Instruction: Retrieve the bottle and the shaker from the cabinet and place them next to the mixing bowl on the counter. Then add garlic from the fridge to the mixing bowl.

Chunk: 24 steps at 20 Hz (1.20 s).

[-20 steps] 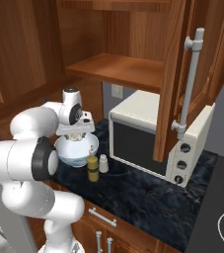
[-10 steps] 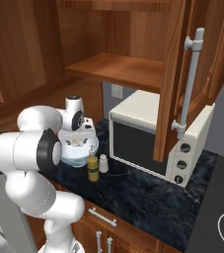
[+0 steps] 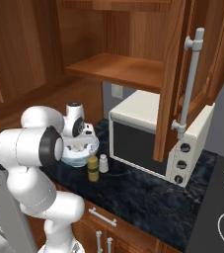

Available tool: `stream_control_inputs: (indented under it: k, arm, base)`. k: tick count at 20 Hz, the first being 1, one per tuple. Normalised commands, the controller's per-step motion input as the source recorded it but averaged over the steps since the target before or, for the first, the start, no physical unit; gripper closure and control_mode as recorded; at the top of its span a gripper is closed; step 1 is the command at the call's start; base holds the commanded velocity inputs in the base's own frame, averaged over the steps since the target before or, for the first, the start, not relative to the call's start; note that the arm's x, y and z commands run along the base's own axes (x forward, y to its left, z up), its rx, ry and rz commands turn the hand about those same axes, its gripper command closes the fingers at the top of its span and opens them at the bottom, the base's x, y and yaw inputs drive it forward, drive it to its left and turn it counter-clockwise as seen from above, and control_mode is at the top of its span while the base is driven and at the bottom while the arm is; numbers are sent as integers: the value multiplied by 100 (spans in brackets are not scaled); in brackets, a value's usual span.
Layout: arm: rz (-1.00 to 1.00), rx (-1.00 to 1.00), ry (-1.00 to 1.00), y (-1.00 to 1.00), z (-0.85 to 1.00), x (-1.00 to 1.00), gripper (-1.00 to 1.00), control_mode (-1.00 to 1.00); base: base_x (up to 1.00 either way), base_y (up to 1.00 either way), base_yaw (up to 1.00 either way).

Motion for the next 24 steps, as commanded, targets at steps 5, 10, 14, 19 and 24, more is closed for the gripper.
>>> stream_control_inputs:
  k: [5,10,14,19,24]
  arm:
    - [0,0,0,0,-10,0,100,-100]
    - [0,0,0,0,-18,0,100,-100]
    - [0,0,0,0,0,0,100,-100]
    - [0,0,0,0,0,0,-100,-100]
    - [0,0,0,0,13,-7,-100,-100]
  base:
    - [0,0,0]
    - [0,0,0]
    - [0,0,0]
    - [0,0,0]
    - [0,0,0]
